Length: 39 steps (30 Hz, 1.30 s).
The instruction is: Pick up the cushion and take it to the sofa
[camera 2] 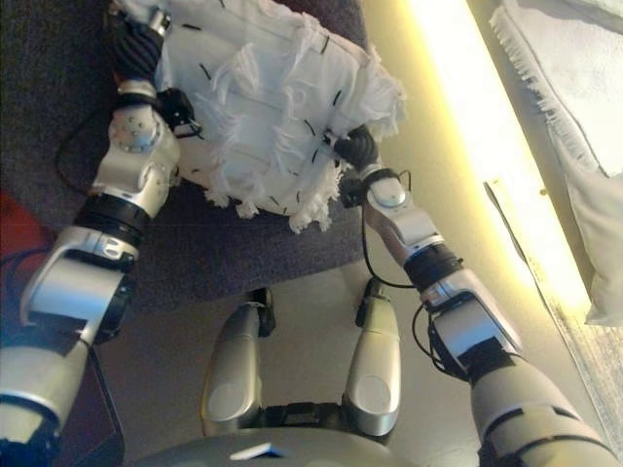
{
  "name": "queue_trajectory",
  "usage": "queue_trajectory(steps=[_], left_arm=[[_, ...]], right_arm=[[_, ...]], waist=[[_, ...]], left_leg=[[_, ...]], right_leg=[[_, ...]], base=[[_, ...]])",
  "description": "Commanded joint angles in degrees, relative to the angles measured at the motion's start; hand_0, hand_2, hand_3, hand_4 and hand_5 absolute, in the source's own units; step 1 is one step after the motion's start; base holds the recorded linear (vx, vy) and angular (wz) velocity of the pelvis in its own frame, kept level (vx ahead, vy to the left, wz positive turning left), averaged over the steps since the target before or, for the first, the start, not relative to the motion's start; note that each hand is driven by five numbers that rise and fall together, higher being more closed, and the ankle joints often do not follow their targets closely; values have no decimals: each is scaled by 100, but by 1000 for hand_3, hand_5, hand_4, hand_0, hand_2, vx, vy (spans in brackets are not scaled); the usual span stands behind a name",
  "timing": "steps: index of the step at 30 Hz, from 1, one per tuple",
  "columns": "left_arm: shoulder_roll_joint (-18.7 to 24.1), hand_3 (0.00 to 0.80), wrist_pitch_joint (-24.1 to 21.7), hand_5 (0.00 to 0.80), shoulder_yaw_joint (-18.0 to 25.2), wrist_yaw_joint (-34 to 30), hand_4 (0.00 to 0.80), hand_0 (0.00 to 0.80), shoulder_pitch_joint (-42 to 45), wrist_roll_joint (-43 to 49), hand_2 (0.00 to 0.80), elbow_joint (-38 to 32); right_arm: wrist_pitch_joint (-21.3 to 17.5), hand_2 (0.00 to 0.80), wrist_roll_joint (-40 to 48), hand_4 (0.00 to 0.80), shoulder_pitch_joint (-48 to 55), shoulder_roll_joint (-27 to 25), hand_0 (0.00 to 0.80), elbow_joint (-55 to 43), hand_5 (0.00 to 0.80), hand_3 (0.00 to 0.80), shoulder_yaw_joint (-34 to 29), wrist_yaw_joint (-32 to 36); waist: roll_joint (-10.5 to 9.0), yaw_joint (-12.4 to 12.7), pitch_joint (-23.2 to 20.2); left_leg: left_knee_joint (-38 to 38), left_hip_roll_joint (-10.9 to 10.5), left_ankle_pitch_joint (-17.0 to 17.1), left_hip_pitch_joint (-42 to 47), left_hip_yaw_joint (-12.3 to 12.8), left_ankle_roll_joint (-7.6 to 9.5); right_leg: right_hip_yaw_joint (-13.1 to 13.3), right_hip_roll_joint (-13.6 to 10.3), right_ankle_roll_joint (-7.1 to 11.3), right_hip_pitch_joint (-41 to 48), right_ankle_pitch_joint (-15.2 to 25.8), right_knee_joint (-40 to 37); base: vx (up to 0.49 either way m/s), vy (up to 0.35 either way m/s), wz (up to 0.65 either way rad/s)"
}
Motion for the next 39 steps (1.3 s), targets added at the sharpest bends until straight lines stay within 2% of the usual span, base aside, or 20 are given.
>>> queue_trajectory(steps=[1, 3, 5, 8, 10, 13, 15, 18, 19, 20, 21, 29, 39], left_arm=[[-344, 800, -883, 800, -427, -474, 800, 800, -1271, 156, 800, -753], [-386, 800, -979, 800, -516, -797, 800, 800, -1370, -144, 800, -713], [-463, 800, -1271, 800, -536, -1316, 800, 800, -1405, -590, 800, -742], [-537, 800, -1336, 800, -461, -1458, 800, 800, -1360, -519, 800, -831], [-527, 800, -1341, 800, -513, -1433, 800, 800, -1423, -354, 800, -788], [-446, 800, -1427, 800, -487, -1497, 800, 800, -1455, -581, 800, -769], [-422, 800, -1283, 800, -501, -1345, 800, 800, -1464, -462, 800, -681], [-334, 800, -838, 800, -668, -966, 800, 800, -1565, -176, 800, -369], [-246, 292, -643, 292, -746, -970, 292, 292, -1607, -416, 292, -191], [-212, 0, -561, 0, -762, -949, 0, 0, -1612, -495, 0, -124], [-185, 0, -559, 0, -781, -938, 0, 0, -1607, -531, 0, -50], [-51, 0, -364, 0, -751, -173, 0, 0, -1528, -67, 0, 186], [350, 0, -30, 0, -436, 195, 0, 0, -1225, -267, 0, 309]], right_arm=[[-653, 800, -72, 800, -766, 604, 800, -501, 800, 800, 252, 156], [-839, 800, -62, 800, -813, 616, 800, -451, 800, 800, 265, 109], [-1118, 800, -205, 800, -862, 623, 800, -542, 800, 800, 211, -9], [-1185, 800, -480, 800, -889, 595, 800, -626, 800, 800, 183, -56], [-1152, 800, -529, 800, -983, 554, 800, -650, 800, 800, 245, -99], [-1142, 800, -517, 800, -1109, 407, 800, -641, 800, 800, 269, 34], [-1042, 800, -555, 800, -1209, 364, 800, -554, 800, 800, 311, 79], [-665, 800, -328, 800, -1400, 295, 800, -346, 800, 800, 423, 212], [-538, 800, -149, 800, -1467, 239, 800, -226, 800, 800, 498, 302], [-498, 329, -98, 329, -1487, 223, 329, -187, 329, 329, 526, 332], [-498, 0, -75, 0, -1479, 208, 0, -174, 0, 0, 556, 324], [-588, 0, 61, 0, -1293, 118, 0, -224, 0, 0, 522, 379], [-403, 0, -33, 0, -974, -208, 0, -532, 0, 0, 351, 371]], waist=[[142, 14, -319], [151, -10, -280], [166, -46, -245], [197, -87, -221], [219, -123, -196], [260, -156, -189], [290, -160, -177], [316, -173, -161], [323, -174, -148], [324, -173, -140], [322, -177, -125], [336, -205, -47], [340, -178, -213]], left_leg=[[56, 271, -264, -6, -177, -353], [90, 282, -266, -69, -170, -348], [109, 294, -262, -131, -162, -355], [104, 288, -248, -169, -148, -360], [72, 274, -226, -168, -107, -332], [52, 252, -206, -214, -55, -335], [63, 236, -205, -251, -41, -340], [52, 223, -167, -302, -16, -333], [49, 228, -140, -347, -1, -337], [50, 232, -130, -377, 3, -338], [38, 233, -110, -404, 1, -332], [-42, 202, -12, -376, 42, -320], [-145, 162, 0, -134, 119, -313]], right_leg=[[184, -438, 406, 426, 531, -1043], [213, -424, 397, 350, 526, -998], [245, -407, 389, 252, 531, -947], [302, -393, 390, 157, 553, -926], [335, -377, 383, 112, 569, -927], [366, -349, 381, 36, 579, -944], [371, -342, 370, -4, 584, -937], [389, -324, 352, -79, 600, -928], [387, -320, 343, -124, 613, -932], [387, -317, 341, -152, 617, -933], [391, -309, 336, -180, 628, -942], [357, -265, 289, -168, 644, -982], [225, -325, 257, 92, 587, -1089]], base=[[-24, -4, -6], [-31, -11, -2], [-32, -12, -1], [-15, 16, -4], [-39, 36, -2], [-37, 37, -5], [-32, 39, -10], [-40, 26, -2], [-47, 8, -1], [-57, -2, -3], [-52, -12, -4], [-11, 3, -1], [26, 22, 0]])
